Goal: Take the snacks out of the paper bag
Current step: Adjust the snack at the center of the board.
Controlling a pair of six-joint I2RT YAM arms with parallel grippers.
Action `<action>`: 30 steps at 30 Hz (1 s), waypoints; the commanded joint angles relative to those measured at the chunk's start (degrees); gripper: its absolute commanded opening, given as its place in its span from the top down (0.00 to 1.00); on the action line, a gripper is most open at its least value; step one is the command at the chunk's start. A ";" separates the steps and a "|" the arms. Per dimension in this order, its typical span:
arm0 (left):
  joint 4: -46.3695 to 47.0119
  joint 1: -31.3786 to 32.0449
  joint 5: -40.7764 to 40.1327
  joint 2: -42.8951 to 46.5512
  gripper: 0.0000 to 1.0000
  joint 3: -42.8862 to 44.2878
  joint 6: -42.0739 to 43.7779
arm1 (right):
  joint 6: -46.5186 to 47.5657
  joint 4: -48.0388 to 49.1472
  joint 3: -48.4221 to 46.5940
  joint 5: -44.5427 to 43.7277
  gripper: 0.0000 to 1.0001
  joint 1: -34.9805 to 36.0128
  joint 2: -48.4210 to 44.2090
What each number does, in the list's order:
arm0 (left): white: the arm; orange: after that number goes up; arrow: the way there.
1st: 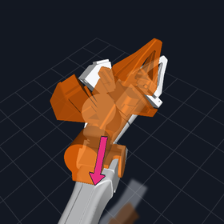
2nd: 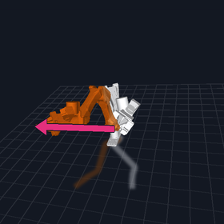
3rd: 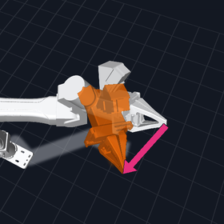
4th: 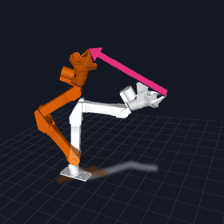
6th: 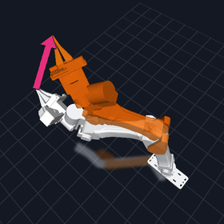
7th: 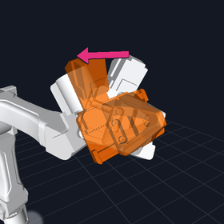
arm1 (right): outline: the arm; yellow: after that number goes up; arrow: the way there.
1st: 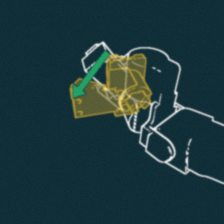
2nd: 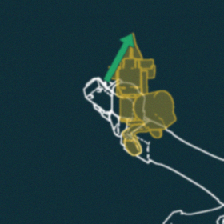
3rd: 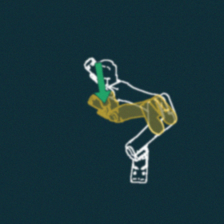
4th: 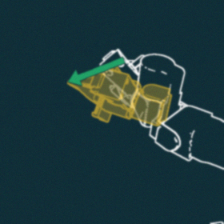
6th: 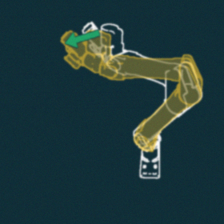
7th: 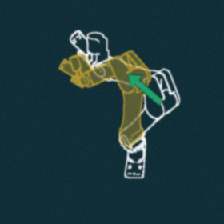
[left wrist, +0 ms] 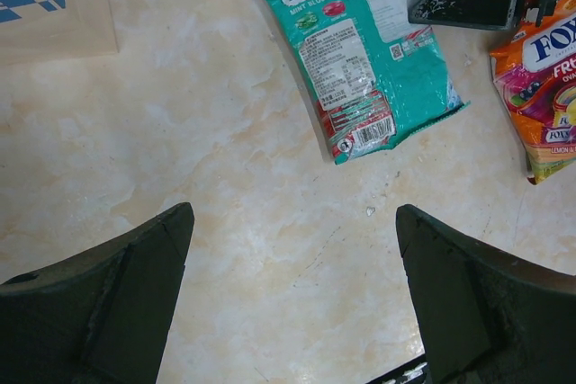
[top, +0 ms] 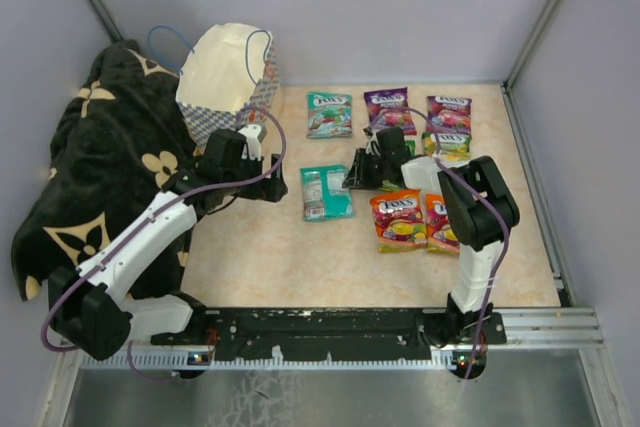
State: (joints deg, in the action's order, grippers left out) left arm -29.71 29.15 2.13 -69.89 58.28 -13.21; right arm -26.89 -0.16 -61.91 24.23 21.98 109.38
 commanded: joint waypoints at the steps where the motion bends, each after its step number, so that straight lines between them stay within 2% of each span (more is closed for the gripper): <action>1: -0.67 -0.13 -0.55 0.14 0.01 1.82 0.19 | -2.28 4.76 2.09 3.19 0.76 0.08 1.73; 2: -0.74 -0.13 -0.63 0.10 0.01 1.83 0.13 | -2.31 5.01 2.40 3.17 0.79 0.08 1.53; 5: -0.74 -0.14 -0.73 0.04 0.01 1.90 0.20 | -2.19 4.70 2.60 2.71 0.99 0.08 0.51; 6: -0.78 -0.13 -0.77 0.01 0.01 1.92 0.25 | -2.05 4.47 2.50 2.73 1.00 0.13 0.08; 12: -0.77 -0.13 -1.17 0.21 0.01 2.03 0.29 | -0.18 -2.68 -0.86 0.67 1.00 0.08 -3.35; 20: -0.49 -0.10 -2.11 0.37 0.01 2.01 0.48 | 5.27 -16.45 -7.76 -6.54 1.00 0.08 -11.48; 26: -0.67 -0.10 -2.75 0.10 0.01 2.61 1.27 | 9.21 -29.68 -15.02 -17.61 1.00 0.92 -17.08; 30: -0.78 -0.22 -3.47 0.19 0.01 2.95 1.69 | 11.26 -38.18 -20.35 -24.63 1.00 1.93 -17.10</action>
State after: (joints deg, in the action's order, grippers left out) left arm -30.15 29.15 -0.10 -69.89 58.72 -12.78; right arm -19.38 -28.73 -75.77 8.78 22.63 95.48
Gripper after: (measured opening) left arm 0.995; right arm 0.006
